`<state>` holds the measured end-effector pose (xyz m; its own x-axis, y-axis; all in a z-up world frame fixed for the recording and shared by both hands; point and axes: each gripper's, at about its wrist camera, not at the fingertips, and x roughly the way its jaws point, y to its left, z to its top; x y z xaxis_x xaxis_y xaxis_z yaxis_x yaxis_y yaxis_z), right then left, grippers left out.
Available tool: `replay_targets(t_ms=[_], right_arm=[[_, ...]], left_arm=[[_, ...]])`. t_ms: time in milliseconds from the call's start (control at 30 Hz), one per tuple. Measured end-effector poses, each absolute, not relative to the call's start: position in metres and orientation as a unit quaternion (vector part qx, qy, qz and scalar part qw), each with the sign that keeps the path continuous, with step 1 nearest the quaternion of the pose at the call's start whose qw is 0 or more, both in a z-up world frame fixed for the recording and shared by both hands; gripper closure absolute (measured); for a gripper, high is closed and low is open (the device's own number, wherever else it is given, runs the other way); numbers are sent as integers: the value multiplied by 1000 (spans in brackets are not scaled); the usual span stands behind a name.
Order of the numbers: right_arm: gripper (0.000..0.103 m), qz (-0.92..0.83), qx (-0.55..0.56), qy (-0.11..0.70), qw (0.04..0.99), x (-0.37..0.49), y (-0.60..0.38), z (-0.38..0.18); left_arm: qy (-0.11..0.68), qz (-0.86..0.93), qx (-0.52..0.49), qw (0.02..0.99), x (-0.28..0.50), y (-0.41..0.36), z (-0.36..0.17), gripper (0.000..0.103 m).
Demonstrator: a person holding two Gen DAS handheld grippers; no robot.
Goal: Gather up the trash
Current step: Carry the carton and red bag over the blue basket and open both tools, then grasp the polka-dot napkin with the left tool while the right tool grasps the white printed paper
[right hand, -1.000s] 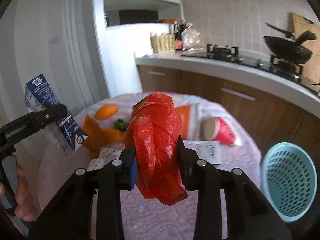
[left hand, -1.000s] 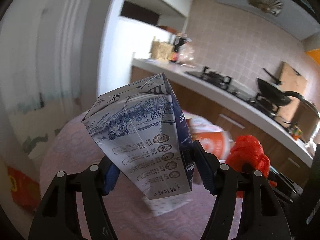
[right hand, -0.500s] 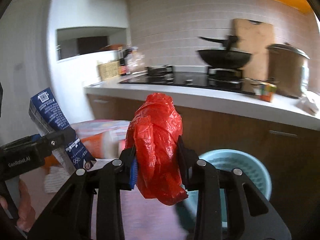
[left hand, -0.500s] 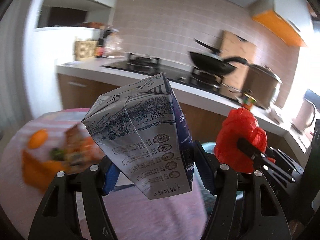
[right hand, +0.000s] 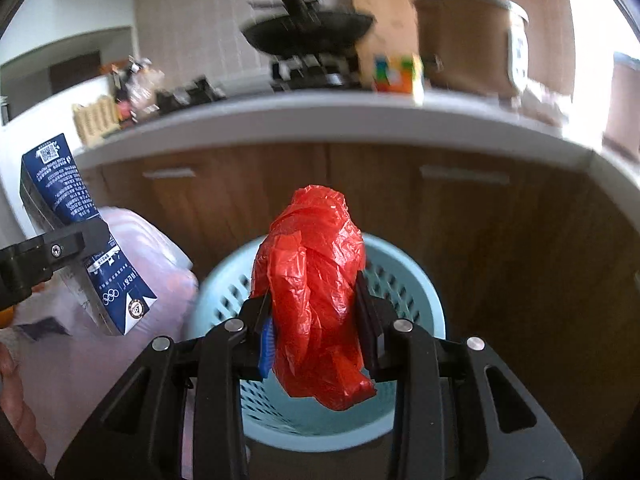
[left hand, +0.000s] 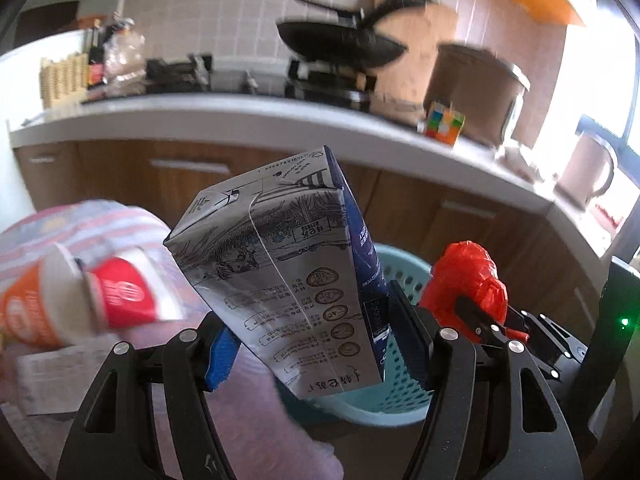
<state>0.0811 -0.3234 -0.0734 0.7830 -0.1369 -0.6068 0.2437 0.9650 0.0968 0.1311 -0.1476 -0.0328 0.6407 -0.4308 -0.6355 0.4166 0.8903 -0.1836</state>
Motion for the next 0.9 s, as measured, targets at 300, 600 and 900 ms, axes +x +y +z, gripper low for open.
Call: replay_targets(t_ms=[300,600,900], right_arm=[[67,-87,128,407,900,108,-350,-134],[47,-91,121,405,901,106,-350,-138],[47,-70,115,355,925,93,-329,-89]], left_arm=[[434,-243,17,867,158,-178,-91,32],[432,-234,15,871,155,-168,-87,19],[363,-206,-7,909,117,-124,-42,19]])
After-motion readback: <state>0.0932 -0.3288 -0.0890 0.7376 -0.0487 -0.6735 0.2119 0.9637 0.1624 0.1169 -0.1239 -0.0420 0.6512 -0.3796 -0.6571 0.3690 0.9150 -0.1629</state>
